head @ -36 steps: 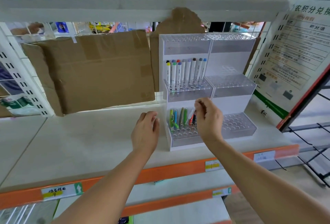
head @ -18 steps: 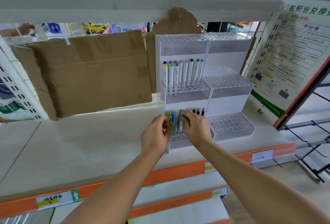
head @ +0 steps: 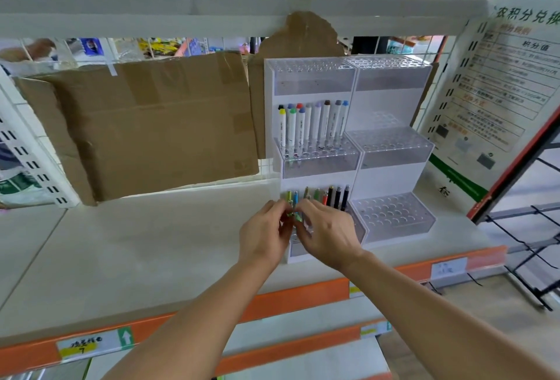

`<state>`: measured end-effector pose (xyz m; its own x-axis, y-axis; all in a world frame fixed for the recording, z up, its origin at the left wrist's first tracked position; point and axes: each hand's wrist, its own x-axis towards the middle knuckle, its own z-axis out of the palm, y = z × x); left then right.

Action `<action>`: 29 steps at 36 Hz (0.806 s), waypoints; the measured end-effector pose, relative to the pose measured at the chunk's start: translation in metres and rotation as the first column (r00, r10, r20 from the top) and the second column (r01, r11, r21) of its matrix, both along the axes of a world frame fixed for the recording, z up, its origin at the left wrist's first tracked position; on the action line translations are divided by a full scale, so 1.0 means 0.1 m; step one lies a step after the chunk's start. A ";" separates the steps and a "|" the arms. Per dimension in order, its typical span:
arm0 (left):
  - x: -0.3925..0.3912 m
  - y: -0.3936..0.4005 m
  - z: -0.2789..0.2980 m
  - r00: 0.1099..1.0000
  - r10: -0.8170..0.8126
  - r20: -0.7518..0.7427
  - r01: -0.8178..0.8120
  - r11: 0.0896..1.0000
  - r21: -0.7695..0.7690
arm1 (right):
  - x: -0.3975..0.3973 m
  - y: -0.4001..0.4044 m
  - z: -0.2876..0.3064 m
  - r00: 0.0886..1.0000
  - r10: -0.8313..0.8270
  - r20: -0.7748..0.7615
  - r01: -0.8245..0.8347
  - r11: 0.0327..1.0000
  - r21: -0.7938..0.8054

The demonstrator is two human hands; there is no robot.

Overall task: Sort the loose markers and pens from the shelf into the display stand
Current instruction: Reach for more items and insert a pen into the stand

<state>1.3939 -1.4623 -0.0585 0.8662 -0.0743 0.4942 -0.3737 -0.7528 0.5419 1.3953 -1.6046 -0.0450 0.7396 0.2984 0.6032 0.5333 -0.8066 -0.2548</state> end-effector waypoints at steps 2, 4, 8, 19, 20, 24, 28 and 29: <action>0.02 0.02 0.00 1.000 0.014 0.022 -0.014 1.000 0.000 | 0.01 0.03 -0.03 0.999 -0.012 -0.032 0.013 0.999 0.035; 0.03 0.03 0.00 0.998 0.008 0.057 -0.009 1.000 0.020 | 0.05 0.04 -0.05 0.998 -0.025 -0.055 0.029 0.997 0.068; 0.04 0.06 0.03 0.997 0.015 0.074 -0.017 1.000 0.016 | 0.08 0.06 -0.03 0.999 0.019 -0.035 -0.016 0.996 0.093; 0.09 0.16 0.01 0.993 0.119 -0.004 -0.119 0.985 -0.122 | 0.23 0.02 0.30 0.971 -0.098 -0.220 0.154 0.956 0.250; 0.09 0.17 0.00 0.992 0.123 -0.013 -0.123 0.985 -0.122 | 0.23 0.03 0.30 0.964 -0.106 -0.243 0.165 0.957 0.239; 0.09 0.23 -0.03 0.989 0.147 -0.028 -0.150 0.982 -0.113 | 0.20 0.08 0.33 0.946 -0.116 -0.304 0.188 0.958 0.217; 0.09 0.26 0.01 0.985 0.163 -0.054 -0.168 0.980 -0.105 | 0.19 0.12 0.32 0.931 -0.161 -0.327 0.183 0.982 0.039; 0.09 0.27 0.01 0.985 0.163 -0.062 -0.168 0.981 -0.093 | 0.18 0.12 0.31 0.929 -0.175 -0.327 0.185 0.983 -0.001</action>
